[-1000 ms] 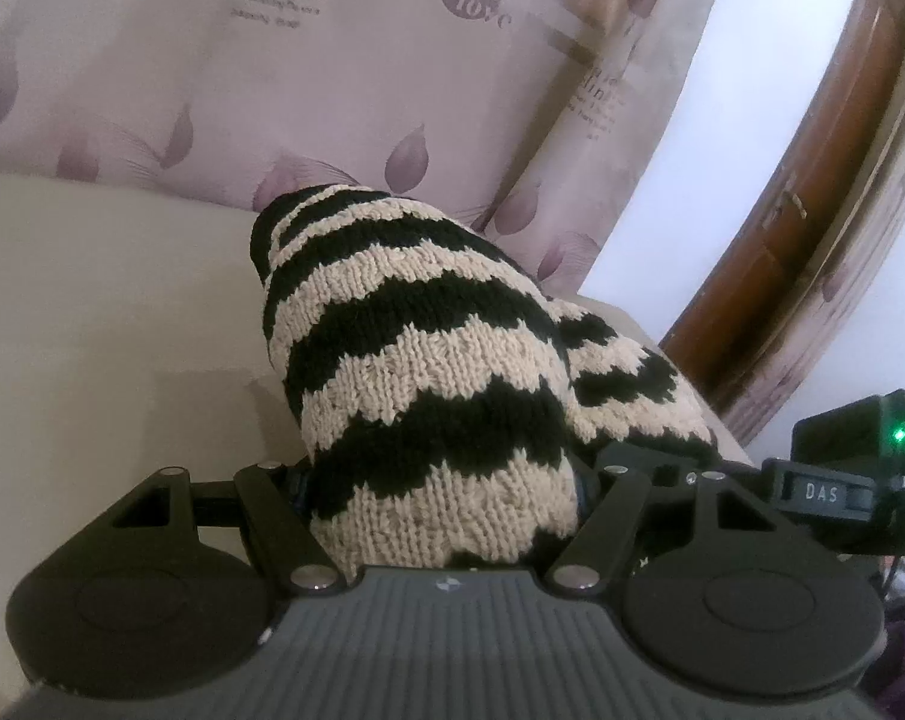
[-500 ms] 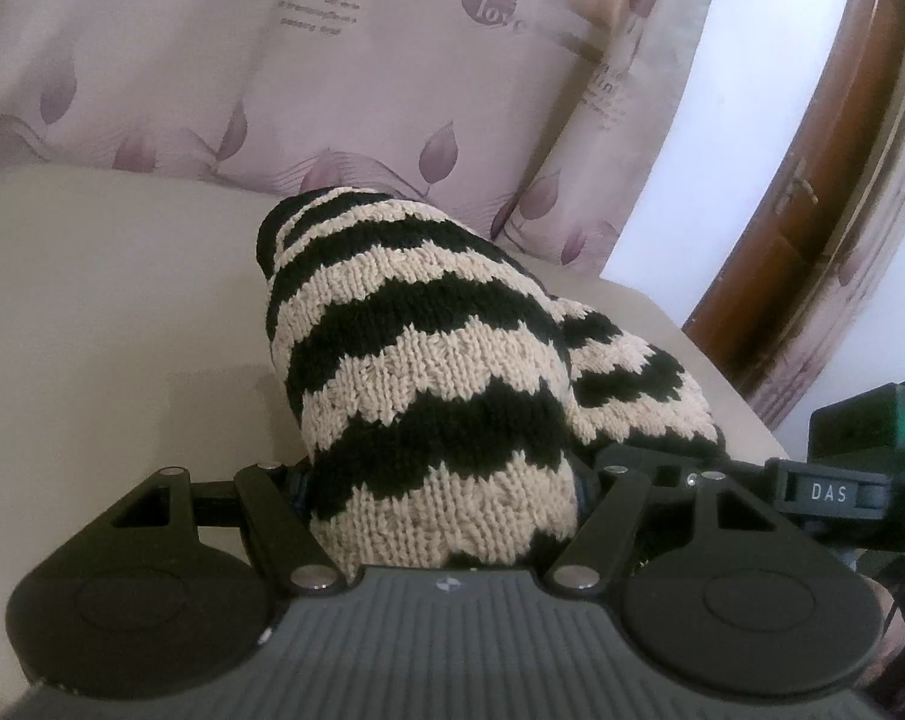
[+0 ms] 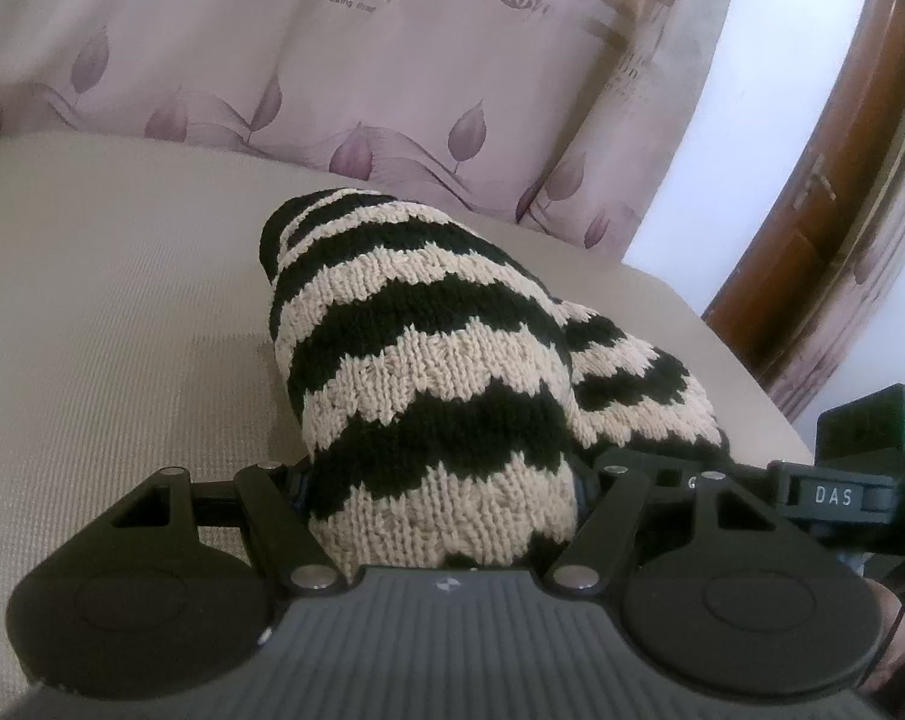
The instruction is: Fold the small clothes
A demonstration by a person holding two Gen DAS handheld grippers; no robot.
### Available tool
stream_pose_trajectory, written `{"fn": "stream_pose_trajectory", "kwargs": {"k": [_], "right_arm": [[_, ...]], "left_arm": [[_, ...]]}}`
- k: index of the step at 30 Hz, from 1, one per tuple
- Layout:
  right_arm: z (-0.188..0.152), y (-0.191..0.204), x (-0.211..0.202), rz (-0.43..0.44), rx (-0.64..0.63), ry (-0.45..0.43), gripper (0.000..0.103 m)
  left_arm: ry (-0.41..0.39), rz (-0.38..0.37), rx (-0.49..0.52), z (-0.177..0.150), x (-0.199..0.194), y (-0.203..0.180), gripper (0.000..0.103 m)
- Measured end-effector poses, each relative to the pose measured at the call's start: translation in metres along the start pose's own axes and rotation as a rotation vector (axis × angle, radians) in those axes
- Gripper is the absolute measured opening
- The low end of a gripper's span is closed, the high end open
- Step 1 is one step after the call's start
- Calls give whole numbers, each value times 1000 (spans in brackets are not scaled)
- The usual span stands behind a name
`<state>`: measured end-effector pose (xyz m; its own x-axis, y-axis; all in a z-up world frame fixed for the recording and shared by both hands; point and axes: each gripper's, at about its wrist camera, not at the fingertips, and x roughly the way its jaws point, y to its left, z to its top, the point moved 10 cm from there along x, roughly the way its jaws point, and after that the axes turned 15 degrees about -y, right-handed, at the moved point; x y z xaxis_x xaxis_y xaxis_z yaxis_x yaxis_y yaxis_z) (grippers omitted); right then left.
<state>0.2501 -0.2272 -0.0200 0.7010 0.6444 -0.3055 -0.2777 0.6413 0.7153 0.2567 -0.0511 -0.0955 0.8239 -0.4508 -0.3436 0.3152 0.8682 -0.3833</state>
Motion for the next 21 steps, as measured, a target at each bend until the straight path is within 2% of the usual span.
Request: {"fn": "stream_pose_trajectory", "kwargs": {"k": [11, 21], "right_arm": [[-10, -13, 2, -13, 8, 17, 53], [-17, -20, 3, -32, -7, 24, 54]], "left_arm": [[21, 14, -18, -8, 7, 4, 71], [3, 30, -45, -17, 6, 13, 79]]}}
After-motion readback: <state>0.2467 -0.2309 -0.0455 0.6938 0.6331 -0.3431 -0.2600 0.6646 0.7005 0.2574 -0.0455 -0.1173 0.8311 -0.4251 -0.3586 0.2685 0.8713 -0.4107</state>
